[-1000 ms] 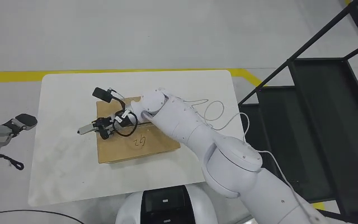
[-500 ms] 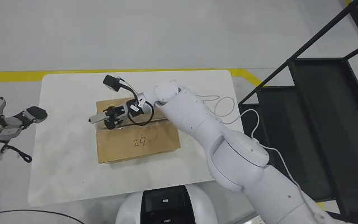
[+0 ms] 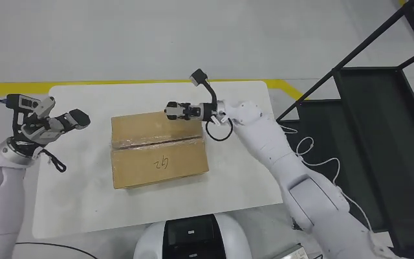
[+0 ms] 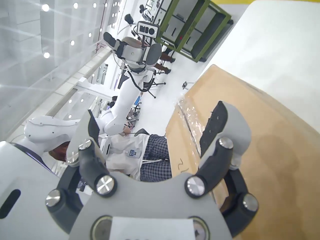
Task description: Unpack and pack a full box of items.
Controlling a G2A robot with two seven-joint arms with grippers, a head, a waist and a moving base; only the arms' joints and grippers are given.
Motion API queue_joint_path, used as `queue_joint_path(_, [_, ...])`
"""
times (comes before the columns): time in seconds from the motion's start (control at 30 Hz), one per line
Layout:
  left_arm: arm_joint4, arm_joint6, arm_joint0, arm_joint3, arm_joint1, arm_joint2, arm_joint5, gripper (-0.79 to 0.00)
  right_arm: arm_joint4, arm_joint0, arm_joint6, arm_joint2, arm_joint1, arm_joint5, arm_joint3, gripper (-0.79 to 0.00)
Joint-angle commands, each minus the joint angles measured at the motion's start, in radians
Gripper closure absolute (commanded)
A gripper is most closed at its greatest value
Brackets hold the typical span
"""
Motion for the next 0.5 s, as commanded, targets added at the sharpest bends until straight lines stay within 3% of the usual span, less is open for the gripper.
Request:
queue_joint_path(0.0, [0.009, 0.011, -0.016, 0.001, -0.003, 0.023, 0.006, -0.785, -0.033, -0.111, -0.004, 0.11, 0.044, 0.033, -0.16, -0.785])
queue_joint_path(0.2, [0.015, 0.032, -0.07, 0.035, -0.012, 0.079, 0.017, -0.785, -0.119, -0.372, -0.051, 0.301, 0.109, 0.192, -0.541, -0.785])
queue_joint_path(0.47, [0.015, 0.032, -0.073, 0.037, -0.013, 0.081, 0.016, -0.785, -0.119, -0.372, -0.051, 0.301, 0.109, 0.191, -0.541, -0.784])
